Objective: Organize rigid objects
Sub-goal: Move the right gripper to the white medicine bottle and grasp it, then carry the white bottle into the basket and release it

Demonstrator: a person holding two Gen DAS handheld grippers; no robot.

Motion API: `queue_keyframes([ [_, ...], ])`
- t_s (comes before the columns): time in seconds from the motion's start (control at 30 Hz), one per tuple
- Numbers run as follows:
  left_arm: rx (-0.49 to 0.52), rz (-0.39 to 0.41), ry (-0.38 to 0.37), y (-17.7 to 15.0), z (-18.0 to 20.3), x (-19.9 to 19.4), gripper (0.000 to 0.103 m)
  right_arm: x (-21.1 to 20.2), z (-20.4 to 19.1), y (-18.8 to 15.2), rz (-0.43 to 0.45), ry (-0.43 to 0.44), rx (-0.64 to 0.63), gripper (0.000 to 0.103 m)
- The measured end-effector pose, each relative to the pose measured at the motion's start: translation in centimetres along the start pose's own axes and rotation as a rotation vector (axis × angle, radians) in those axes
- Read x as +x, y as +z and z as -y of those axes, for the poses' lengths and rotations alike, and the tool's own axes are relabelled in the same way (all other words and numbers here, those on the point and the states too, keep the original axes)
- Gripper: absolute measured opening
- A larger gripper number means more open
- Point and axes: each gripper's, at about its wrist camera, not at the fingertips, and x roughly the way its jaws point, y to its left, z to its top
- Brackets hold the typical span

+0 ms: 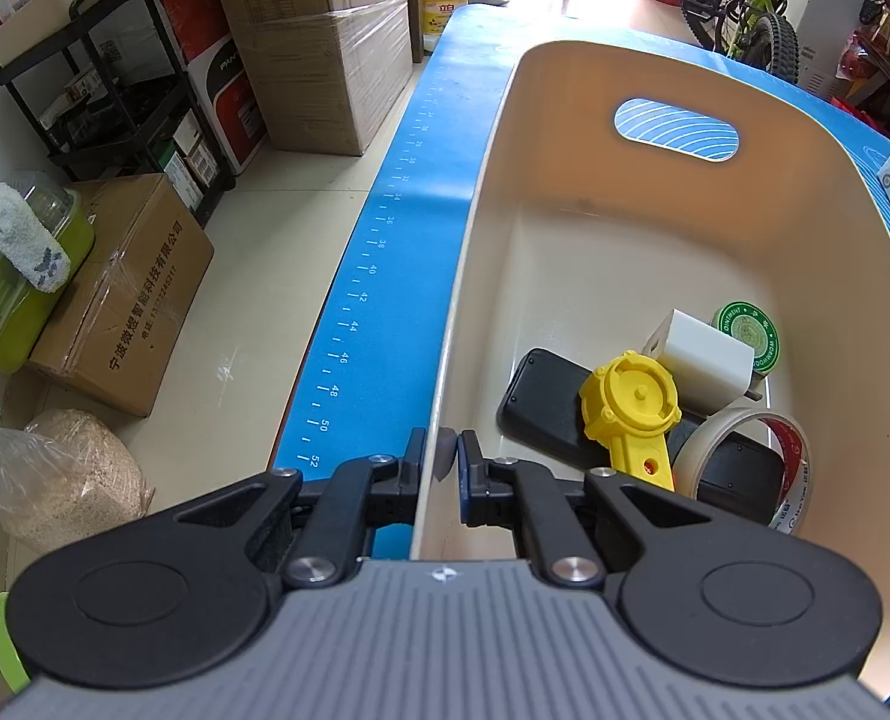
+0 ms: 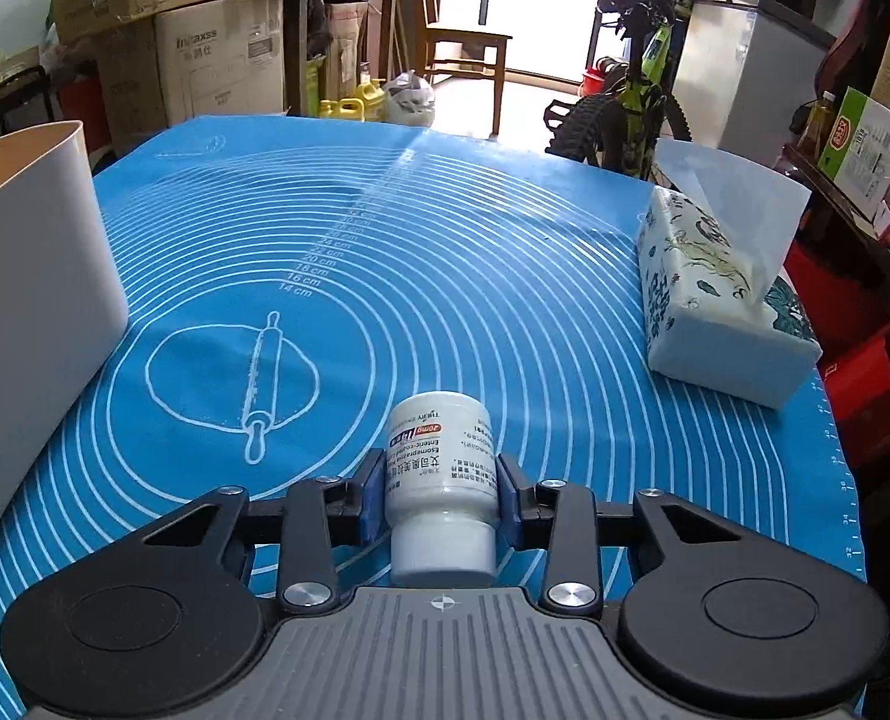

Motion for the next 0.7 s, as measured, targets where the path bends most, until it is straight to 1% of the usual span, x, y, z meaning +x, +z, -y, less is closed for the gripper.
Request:
queue_keyframes([
  [0.2, -0.001, 0.000, -0.001, 0.0, 0.0, 0.0, 0.011, -1.8, -0.2, 0.2, 0.015, -0.036, 0.022, 0.045],
  [0.37, -0.001, 0.000, -0.001, 0.0, 0.0, 0.0, 0.011, -4.5, -0.7, 0.5, 0.076, -0.068, 0.065, 0.045],
  [0.53, -0.001, 0.000, -0.001, 0.0, 0.0, 0.0, 0.011, -7.4, -1.8, 1.4, 0.131, -0.058, 0.108, 0.045],
  [0.7, -0.001, 0.000, -0.001, 0.0, 0.0, 0.0, 0.011, -10.7, -4.7, 2.3, 0.241, -0.019, 0.105, 0.045],
])
